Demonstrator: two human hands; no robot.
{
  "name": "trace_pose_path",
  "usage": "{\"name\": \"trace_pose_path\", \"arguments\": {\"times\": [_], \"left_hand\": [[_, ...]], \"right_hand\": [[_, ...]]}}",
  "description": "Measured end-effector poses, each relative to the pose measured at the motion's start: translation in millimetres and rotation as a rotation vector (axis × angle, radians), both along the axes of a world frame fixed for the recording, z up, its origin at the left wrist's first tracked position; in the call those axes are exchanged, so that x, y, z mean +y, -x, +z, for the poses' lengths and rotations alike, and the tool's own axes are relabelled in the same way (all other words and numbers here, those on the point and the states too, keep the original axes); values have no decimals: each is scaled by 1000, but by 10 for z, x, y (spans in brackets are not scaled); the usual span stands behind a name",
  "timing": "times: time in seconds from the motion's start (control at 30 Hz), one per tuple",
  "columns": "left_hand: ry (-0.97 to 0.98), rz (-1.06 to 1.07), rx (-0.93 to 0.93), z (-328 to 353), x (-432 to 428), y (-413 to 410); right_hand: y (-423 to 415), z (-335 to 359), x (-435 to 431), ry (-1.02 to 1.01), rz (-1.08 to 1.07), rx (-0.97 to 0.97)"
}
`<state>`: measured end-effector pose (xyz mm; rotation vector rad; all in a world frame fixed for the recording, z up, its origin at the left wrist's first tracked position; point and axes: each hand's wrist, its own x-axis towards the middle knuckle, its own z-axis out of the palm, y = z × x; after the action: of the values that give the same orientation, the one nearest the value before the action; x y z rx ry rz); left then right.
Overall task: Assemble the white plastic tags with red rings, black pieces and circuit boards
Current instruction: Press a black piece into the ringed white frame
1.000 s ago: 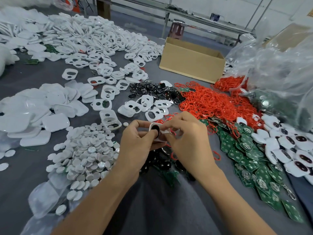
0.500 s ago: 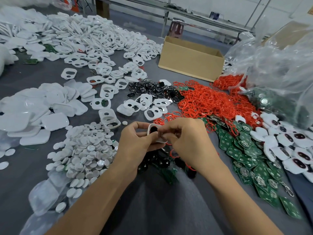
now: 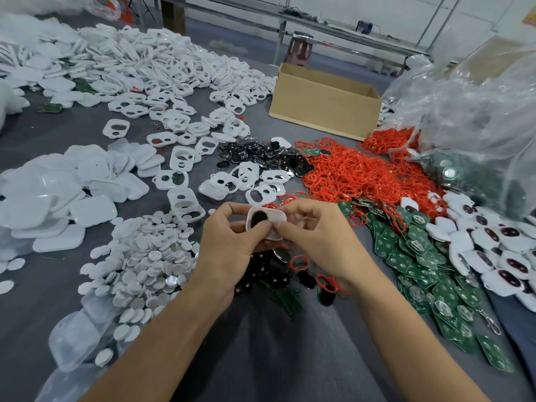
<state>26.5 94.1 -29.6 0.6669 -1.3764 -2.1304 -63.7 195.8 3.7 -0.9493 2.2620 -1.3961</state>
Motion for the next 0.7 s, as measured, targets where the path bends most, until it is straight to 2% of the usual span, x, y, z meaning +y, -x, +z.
{"name": "trace_pose_path", "arguments": {"times": [0.13, 0.4, 0.5, 0.7], "left_hand": [[95, 35, -37, -20, 4, 14], [241, 103, -78, -62, 23, 27], [193, 95, -49, -54, 21, 26], [-23, -66, 141, -7, 28, -6]], "right_hand": [[13, -35, -2, 114, -6, -133], [-24, -81, -7, 166, -91, -118], [-34, -68, -19, 212, -104, -198], [16, 11, 21, 292, -83, -350]]}}
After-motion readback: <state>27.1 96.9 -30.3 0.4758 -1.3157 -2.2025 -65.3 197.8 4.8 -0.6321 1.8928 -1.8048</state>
